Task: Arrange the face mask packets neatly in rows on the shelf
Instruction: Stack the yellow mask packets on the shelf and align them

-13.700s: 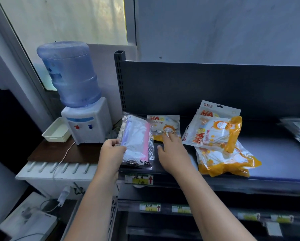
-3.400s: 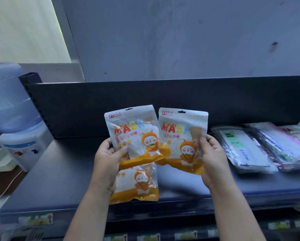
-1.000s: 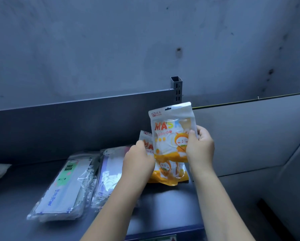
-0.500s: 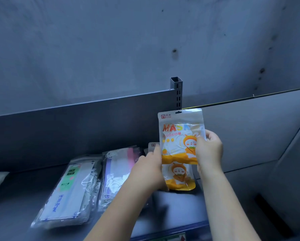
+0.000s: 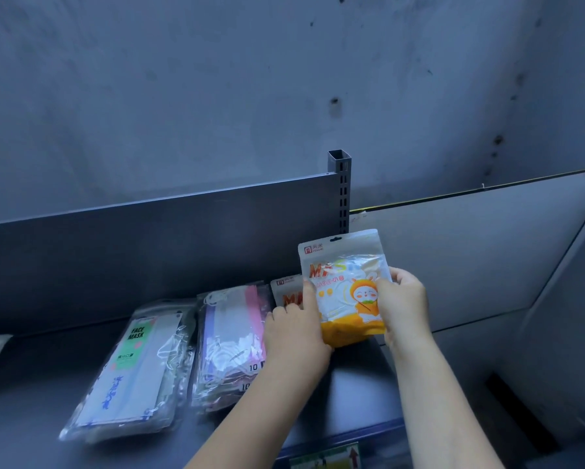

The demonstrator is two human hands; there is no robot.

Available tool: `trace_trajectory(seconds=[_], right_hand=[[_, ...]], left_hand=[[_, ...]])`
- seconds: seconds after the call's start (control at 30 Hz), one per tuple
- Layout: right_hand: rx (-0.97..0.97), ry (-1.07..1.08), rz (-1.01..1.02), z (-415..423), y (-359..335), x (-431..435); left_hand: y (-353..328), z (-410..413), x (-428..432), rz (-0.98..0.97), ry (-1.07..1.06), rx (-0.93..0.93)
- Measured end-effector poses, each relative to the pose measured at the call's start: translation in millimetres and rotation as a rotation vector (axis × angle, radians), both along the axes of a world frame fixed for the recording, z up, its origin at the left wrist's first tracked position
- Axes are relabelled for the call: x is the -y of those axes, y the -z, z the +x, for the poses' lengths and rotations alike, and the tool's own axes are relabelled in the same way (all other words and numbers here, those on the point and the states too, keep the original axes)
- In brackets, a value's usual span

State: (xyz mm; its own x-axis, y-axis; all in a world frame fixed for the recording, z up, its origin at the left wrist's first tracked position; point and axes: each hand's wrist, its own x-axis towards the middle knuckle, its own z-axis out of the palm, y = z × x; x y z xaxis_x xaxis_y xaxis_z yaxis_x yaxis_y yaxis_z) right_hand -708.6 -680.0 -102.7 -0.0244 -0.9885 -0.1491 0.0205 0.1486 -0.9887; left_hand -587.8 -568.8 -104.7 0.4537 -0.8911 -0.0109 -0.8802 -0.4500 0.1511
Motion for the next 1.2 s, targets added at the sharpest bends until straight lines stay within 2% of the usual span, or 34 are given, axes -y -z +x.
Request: trace_trajectory(seconds=[0.13,0.23,0.43,0.57,0.67,0.77,0.87,0.97,1.2], right_hand=[[-0.087,-0.100,-0.026,8,7,-5],[-0.299,-0.172,-0.116,14,13,-7],[-0.671,-0.288,-0.228,16,16,-16],[-0.818,-0.400,-0.266,16,21,-20],[-0.908,-0.387,-0.324,15,24,-24],[-0.901,-0.348,-0.442,20,15,-35],[-0.910,-0.427,-0.569,36,-2,-53],[-0.933,-0.537,-0.630,59,-17,-75],[-0.955,-0.620,-0.689,128,-26,-134]], left_hand=[[6,3,-5,-0.049,0.066,0.018],[9,5,-8,-0.073,0.136,0.074],[5,9,-14,-0.021,0.118,0.133],[6,11,-15,0.008,0.110,0.155],[9,17,-19,-0.050,0.120,0.136],[4,23,-24,-0.145,0.086,0.100],[-7,40,-31,-0.203,0.033,0.119],[-16,68,-49,-0.143,-0.010,0.142],[-26,141,-117,-0.113,-0.169,0.114]])
